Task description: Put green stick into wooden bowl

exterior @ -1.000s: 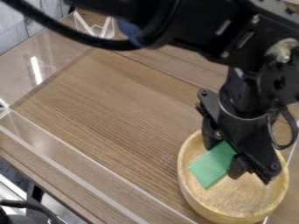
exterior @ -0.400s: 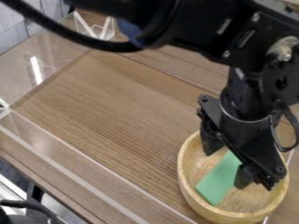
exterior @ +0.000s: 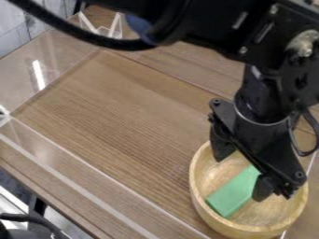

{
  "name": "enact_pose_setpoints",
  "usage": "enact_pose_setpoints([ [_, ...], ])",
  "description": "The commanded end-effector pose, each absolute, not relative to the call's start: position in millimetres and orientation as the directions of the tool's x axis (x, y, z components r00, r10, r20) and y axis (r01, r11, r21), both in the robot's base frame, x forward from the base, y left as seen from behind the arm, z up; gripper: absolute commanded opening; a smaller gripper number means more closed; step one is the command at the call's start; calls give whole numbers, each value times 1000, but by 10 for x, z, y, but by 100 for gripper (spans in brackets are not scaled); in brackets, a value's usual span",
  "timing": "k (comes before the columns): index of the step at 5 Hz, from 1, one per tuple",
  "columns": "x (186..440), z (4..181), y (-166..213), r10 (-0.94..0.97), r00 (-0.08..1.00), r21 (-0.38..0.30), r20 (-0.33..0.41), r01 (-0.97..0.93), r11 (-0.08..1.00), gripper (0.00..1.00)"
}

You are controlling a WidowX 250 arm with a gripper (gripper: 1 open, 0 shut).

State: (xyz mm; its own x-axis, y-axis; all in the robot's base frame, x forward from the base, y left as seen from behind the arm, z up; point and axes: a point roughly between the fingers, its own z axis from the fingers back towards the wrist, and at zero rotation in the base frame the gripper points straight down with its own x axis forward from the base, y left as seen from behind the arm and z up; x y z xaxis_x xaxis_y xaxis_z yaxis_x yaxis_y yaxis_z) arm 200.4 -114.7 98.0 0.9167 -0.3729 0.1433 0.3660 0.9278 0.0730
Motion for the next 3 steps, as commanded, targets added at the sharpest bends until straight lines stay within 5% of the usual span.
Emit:
enact_pose_setpoints([
  [1, 2121, 1097, -1186, -338, 921, 60, 195, 333, 941, 100],
  [3, 2148, 1078, -1193, -317, 927, 57, 200, 312, 948, 100],
])
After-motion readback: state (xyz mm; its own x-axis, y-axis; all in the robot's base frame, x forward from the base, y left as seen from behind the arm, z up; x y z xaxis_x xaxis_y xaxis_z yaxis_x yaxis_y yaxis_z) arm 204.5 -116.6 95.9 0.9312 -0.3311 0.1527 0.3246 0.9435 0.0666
